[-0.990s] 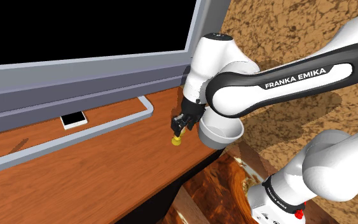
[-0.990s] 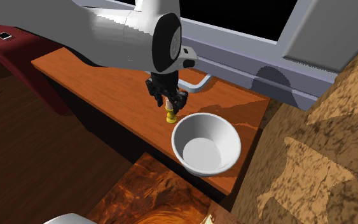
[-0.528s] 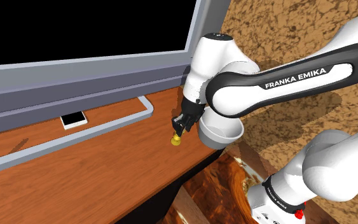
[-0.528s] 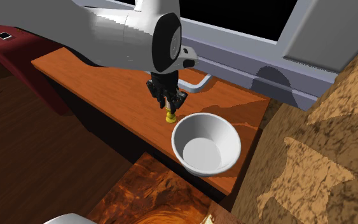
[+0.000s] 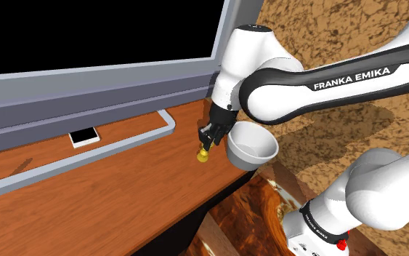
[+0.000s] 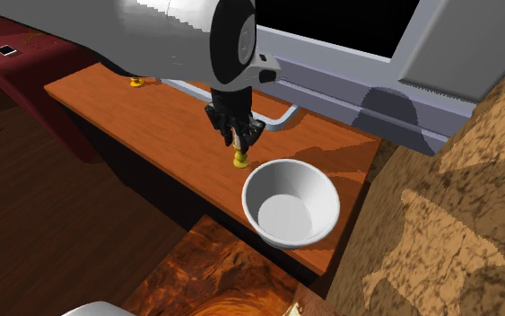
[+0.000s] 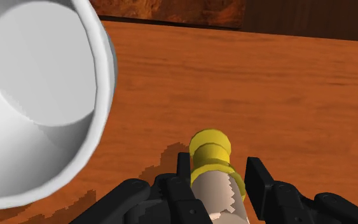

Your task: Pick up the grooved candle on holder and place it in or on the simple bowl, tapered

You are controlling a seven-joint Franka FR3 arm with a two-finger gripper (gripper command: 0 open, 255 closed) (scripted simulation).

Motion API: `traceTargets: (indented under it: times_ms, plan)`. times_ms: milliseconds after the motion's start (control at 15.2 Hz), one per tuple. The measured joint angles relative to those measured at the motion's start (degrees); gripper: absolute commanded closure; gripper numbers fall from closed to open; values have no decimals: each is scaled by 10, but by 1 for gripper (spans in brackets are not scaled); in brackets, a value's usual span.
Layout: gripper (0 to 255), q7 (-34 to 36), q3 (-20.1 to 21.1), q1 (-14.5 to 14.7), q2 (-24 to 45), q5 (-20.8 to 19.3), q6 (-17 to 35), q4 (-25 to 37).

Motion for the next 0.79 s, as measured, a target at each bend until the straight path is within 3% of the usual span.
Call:
traceTargets:
  times_ms: [792]
  plan:
    - [255,-8,-19,3,-49,2,-108,60]
